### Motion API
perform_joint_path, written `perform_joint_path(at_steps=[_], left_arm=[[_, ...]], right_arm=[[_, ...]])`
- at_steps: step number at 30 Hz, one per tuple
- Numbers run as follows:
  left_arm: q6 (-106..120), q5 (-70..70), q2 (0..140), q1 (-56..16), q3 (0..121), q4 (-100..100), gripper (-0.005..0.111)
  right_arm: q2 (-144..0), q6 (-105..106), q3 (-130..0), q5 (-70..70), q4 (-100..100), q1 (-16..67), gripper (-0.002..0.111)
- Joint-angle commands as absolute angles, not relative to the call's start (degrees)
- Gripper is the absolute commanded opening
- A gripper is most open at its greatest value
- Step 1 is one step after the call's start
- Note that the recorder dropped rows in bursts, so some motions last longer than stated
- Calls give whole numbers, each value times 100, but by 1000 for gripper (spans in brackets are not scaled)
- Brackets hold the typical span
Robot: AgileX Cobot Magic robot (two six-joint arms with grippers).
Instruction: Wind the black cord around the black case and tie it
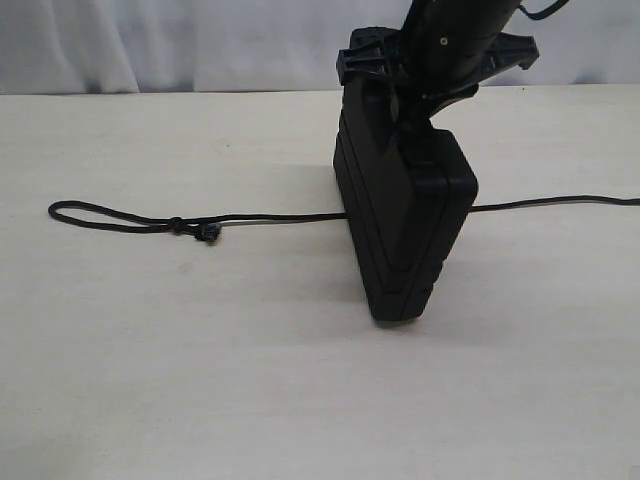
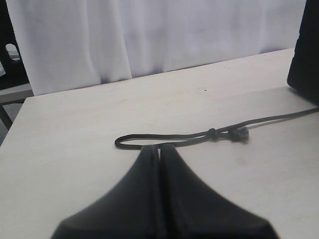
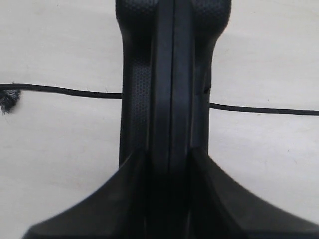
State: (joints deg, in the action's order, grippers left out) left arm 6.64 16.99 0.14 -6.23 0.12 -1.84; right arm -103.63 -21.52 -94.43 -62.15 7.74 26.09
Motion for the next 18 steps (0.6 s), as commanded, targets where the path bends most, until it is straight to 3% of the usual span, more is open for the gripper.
perform_joint_path(at_steps=[1,18], left_arm=[[659,1635,0,-670,0,-225,0],[659,1635,0,-670,0,-225,0]], right_arm=[[-10316,-2033,-9468,-6411,811,2615,4],[-10316,-2033,-9468,-6434,811,2615,4]])
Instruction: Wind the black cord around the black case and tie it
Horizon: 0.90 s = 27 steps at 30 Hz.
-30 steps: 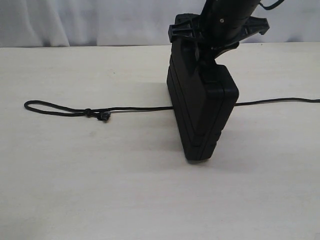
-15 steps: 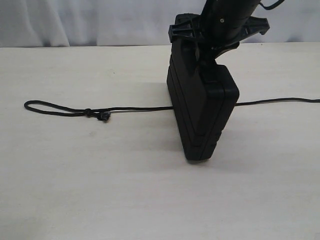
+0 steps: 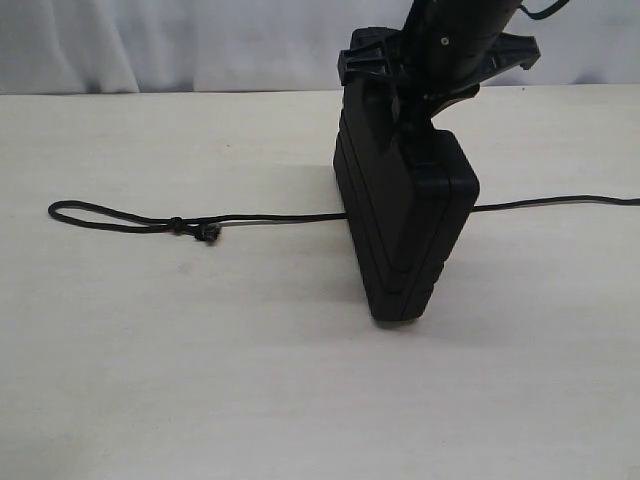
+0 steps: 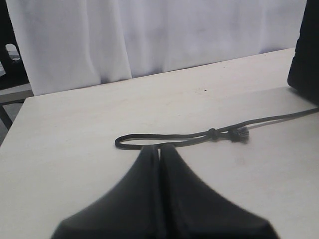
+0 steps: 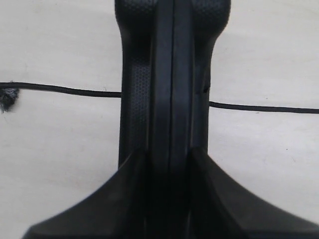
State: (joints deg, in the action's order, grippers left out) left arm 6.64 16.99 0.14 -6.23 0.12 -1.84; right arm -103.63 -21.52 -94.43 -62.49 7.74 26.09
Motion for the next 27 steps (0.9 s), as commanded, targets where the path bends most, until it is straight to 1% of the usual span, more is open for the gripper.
perform_joint_path(at_steps=[1,12,16,18,20,23,26,27], left_arm=[[659,1635,0,-670,0,-225,0],[672,1635,0,-670,0,-207,0],[1246,1352,0,-670,0,0,0],[1153,707,0,-670,0,-138,0],[840,-71,0,-670,0,-852,0],[577,-1591,0,-670,0,-1303,0],[-731,-3242,0,-670,0,-1317,0],[-1279,-3562,0,-670,0,-1256,0]], right_arm=[[-10316,-2033,-9468,-6434,811,2615,4],[-10316,-2033,-9468,-6434,811,2615,4],[-10316,-2033,-9468,-6434,811,2615,4],[-10316,-2033,-9468,-6434,811,2615,4],[-10316,-2033,-9468,-6434,811,2615,4],[-10316,-2033,-9468,-6434,811,2615,4],[-10316,-2033,-9468,-6434,811,2615,4],[-10316,-2033,-9468,-6434,811,2615,4]])
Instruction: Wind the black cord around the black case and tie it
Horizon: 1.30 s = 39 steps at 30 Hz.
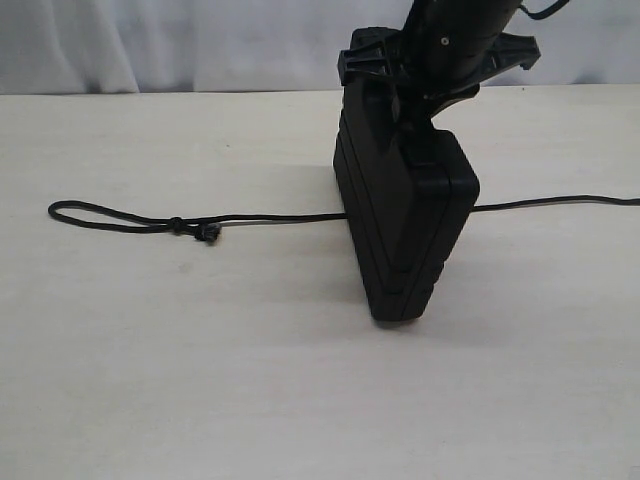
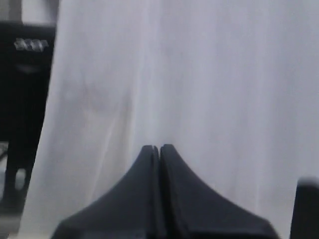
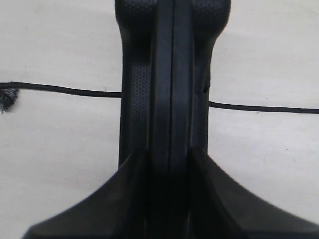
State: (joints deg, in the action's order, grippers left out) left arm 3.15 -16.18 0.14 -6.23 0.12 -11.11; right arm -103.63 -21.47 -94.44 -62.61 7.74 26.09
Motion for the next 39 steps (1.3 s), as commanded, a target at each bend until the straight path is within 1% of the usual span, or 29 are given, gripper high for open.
perform_joint_path(at_steps=[1,2,5,9,11,15,18,24,26,29,32,35,37,38,39], left_arm=[[-1532,-3692,0,-670,0,-1255,0],[-1712,-3674,0,-670,66,-1191,0],[-1812,-2553,322,-670,819,-385,0],[-2747,-702,1585,-670,2019,1132,0],[-3051,-48,2364,-670,2525,1598,0],[-2838,310,3850,-700,3078,1588,0],[-2610,602,5003,-1033,3504,1588,0],[-1118,2443,7278,-1720,4929,1301,0],[-140,3045,7999,-1811,5452,893,0],[1930,3972,8958,-1811,6087,-284,0],[3637,4426,9607,-1811,6344,-986,0],[5168,4288,10147,-1811,6355,-1385,0],[5534,4056,10422,-1811,6355,-1345,3],[5825,3737,10631,-1811,6355,-1261,14],[5970,3592,10698,-1811,6355,-1261,21]], right_arm=[[-10316,-2033,-9468,-6434,811,2615,4],[-10316,-2033,-9468,-6434,811,2615,4],[-10316,-2033,-9468,-6434,811,2615,4],[-10316,-2033,-9468,-6434,811,2615,4],[-10316,-2033,-9468,-6434,811,2615,4],[-10316,-2033,-9468,-6434,811,2615,4],[-10316,-2033,-9468,-6434,811,2615,4],[-10316,-2033,-9468,-6434,811,2615,4],[-10316,-2033,-9468,-6434,811,2615,4],[-10316,-2033,-9468,-6434,811,2615,4],[-10316,-2033,-9468,-6434,811,2615,4],[-10316,-2033,-9468,-6434,811,2615,4],[-10316,-2033,-9468,-6434,811,2615,4],[-10316,-2033,-9468,-6434,811,2615,4],[-10316,-2033,-9468,-6434,811,2615,4]])
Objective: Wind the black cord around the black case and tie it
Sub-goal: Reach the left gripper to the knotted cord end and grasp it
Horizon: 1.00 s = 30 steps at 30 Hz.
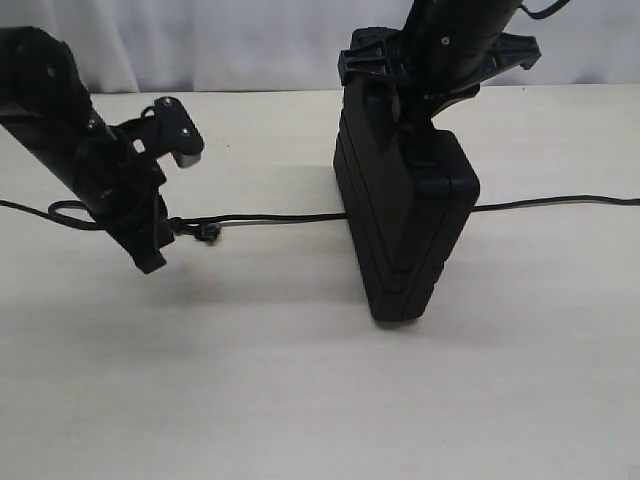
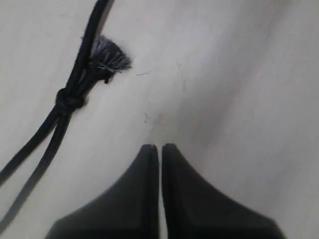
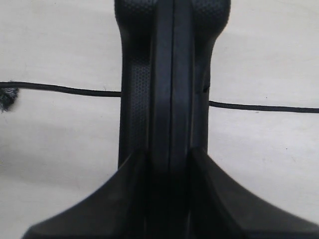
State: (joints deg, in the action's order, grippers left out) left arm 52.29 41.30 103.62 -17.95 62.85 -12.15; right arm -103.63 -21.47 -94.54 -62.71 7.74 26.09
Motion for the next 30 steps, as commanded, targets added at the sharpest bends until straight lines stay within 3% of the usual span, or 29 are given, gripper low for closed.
perform_joint_path(at_steps=[1,6,13,21,24,30], left_arm=[[6114,3421,10753,-1811,6355,-1261,28],[6463,2482,10964,-1811,6355,-1246,64],[6417,1953,11299,-1792,6355,-914,64],[6428,1596,11889,-1263,6411,-868,64],[6452,1524,12019,-1302,6411,-836,54],[6256,2264,12079,-1341,6411,-819,2]], right_arm=[[-10316,-2033,-9468,-6434,811,2615,4],[-10316,-2033,-9468,-6434,811,2615,4],[-10316,-2033,-9468,-6434,811,2615,4],[-10316,-2033,-9468,-6434,811,2615,4],[-10316,-2033,-9468,-6412,811,2615,4],[-10316,-2033,-9468,-6412,811,2615,4]])
